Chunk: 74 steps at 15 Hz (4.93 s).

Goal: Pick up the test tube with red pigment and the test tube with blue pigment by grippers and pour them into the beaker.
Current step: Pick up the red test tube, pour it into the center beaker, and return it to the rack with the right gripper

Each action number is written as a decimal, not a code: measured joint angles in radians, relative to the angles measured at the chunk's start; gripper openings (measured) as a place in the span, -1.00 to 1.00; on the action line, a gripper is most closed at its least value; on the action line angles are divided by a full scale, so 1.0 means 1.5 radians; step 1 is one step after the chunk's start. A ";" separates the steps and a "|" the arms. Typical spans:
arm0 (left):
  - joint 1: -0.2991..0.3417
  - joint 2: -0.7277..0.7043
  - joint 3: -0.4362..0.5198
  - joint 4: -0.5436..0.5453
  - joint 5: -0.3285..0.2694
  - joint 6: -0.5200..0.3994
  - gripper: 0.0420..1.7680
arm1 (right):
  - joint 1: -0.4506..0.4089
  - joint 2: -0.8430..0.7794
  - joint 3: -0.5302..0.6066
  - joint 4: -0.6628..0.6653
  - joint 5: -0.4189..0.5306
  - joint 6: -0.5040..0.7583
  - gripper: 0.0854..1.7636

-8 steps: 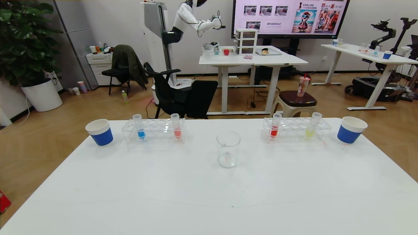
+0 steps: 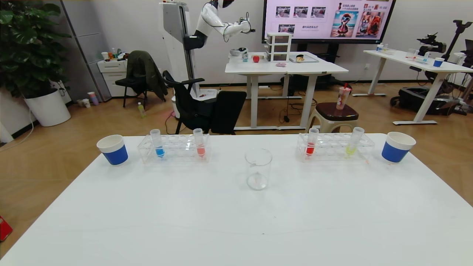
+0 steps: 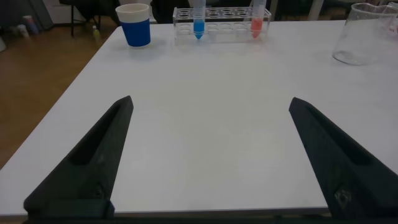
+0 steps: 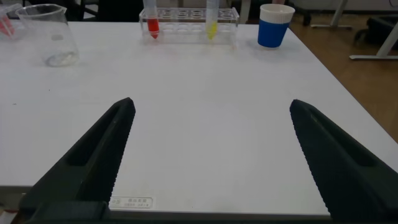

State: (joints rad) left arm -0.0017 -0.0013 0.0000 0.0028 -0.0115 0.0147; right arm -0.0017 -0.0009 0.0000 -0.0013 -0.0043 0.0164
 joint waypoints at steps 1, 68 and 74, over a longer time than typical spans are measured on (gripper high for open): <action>0.000 0.000 0.000 0.000 -0.001 0.000 0.98 | 0.000 0.000 0.000 0.001 0.000 -0.001 0.97; 0.000 0.000 0.000 0.000 -0.001 0.000 0.98 | 0.174 1.539 -0.763 -0.818 -0.098 0.012 -0.49; 0.000 0.000 0.000 0.000 0.000 0.000 0.98 | 0.191 1.439 -0.815 -0.695 -0.097 0.005 -0.49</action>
State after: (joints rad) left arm -0.0017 -0.0013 0.0000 0.0032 -0.0119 0.0143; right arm 0.2847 2.1581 -1.2232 -1.0434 -0.1496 0.0238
